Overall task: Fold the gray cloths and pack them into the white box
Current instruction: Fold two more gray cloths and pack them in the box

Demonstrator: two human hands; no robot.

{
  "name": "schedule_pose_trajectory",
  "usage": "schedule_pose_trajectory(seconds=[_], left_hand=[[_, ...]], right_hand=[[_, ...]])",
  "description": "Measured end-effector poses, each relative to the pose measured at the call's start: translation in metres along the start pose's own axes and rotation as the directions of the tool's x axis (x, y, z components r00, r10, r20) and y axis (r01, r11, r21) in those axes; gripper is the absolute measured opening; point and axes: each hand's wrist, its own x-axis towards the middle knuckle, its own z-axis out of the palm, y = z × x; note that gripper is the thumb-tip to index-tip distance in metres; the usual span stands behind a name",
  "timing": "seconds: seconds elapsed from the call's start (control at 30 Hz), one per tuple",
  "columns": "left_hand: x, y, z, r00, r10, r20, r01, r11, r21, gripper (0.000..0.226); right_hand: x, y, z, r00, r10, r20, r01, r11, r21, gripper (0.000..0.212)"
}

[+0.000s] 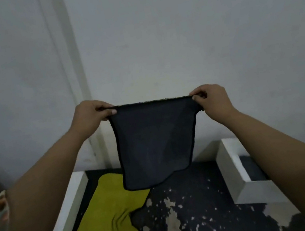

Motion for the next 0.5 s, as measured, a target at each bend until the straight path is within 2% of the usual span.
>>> schedule_pose_trajectory(seconds=[0.13,0.27,0.4,0.5], left_hand=[[0.019,0.015,0.037,0.999,0.015,0.044,-0.016,1.0,0.017,0.017],[0.018,0.021,0.068,0.999,0.018,0.031,-0.016,0.998,-0.053,0.018],[-0.003,0.017,0.09,0.997,-0.027,0.068,0.033,0.996,-0.087,0.017],[-0.034,0.004,0.104,0.986,-0.076,0.148,0.09,0.992,-0.093,0.011]], right_hand=[[0.011,0.025,-0.021,0.999,0.026,-0.039,-0.027,0.999,-0.045,0.019],[0.006,0.048,-0.035,0.993,0.082,-0.089,-0.08,0.996,0.023,0.02],[-0.011,0.071,-0.047,0.996,0.082,-0.027,-0.082,0.997,0.0,0.019],[-0.036,0.09,-0.048,0.993,0.107,0.057,-0.107,0.994,0.007,0.018]])
